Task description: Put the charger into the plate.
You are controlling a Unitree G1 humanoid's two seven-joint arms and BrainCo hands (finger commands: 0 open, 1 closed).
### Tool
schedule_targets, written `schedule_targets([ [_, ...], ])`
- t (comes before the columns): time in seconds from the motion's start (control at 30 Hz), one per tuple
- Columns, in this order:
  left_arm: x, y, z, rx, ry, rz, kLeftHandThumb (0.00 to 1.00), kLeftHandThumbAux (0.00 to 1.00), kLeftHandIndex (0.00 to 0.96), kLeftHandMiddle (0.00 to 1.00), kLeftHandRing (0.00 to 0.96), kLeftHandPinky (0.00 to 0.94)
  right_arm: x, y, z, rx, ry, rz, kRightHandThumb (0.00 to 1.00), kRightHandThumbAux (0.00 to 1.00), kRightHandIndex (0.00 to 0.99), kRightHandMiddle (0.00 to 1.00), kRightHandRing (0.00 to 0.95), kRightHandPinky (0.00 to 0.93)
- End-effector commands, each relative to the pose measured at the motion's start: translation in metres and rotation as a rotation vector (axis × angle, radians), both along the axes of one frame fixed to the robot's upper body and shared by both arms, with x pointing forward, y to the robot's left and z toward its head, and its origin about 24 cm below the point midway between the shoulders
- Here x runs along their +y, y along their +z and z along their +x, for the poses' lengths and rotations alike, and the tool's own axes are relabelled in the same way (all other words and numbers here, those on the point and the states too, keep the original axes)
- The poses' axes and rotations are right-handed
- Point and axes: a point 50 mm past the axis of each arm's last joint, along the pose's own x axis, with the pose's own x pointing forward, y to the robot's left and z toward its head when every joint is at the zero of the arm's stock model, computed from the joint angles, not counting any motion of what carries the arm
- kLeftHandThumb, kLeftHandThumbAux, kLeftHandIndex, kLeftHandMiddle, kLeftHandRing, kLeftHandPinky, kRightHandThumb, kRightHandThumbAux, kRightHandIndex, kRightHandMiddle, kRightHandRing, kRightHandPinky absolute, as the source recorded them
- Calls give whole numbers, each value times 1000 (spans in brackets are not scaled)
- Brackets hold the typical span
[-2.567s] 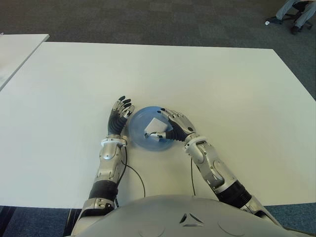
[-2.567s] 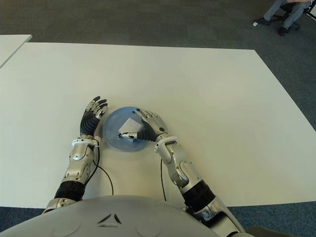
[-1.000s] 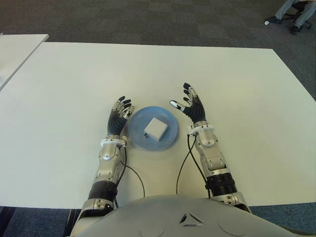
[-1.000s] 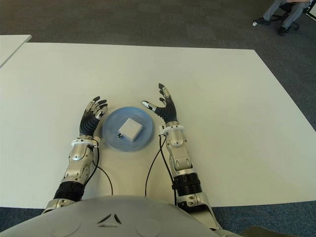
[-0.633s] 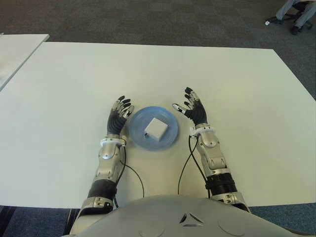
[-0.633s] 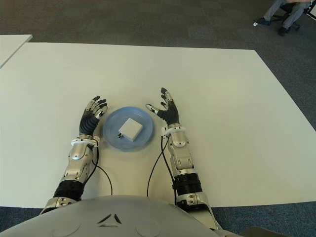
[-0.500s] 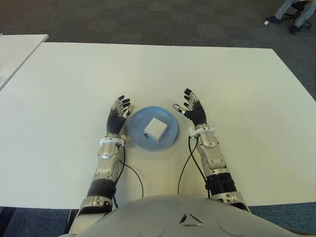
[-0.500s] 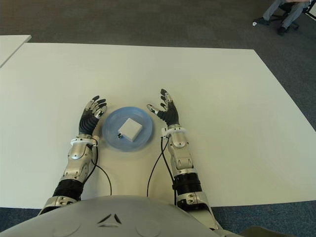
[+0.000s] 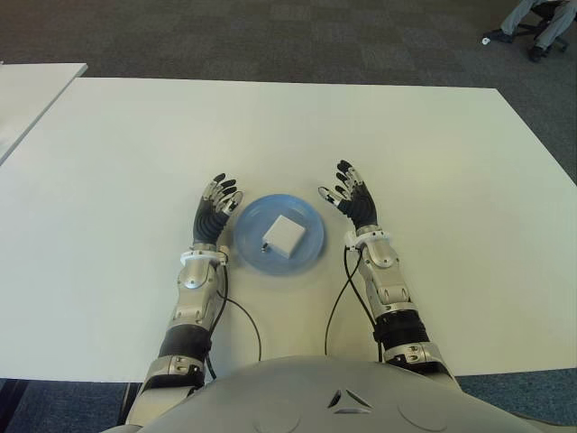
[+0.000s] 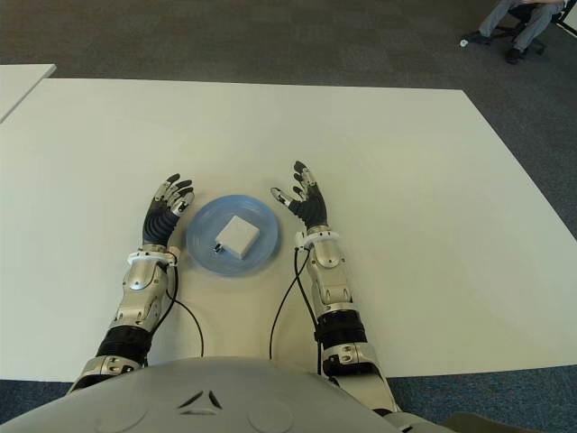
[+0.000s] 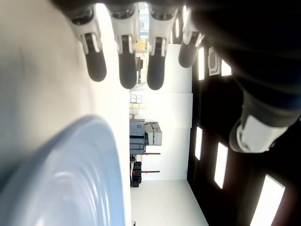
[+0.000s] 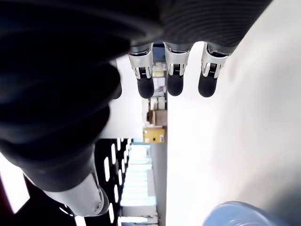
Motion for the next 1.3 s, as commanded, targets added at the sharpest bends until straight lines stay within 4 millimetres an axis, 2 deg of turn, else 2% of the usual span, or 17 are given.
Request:
schedule_targets([
  [0.03,2,-16,-10,93,14,1,0,548,129,217,216,212,0,-2,1,8,2,30,0,815,5,0,0,17],
  [0.7,5,-17,-8,94,16,10,0,547,127,224,225,221,4,-12,2,39,30,32,0,767,26,24,9,52],
  [1.3,5,-18,-7,88,20,-3,0,554,125,221,222,224,2,-19,3,41,43,4,0,702,79,77,61,71],
])
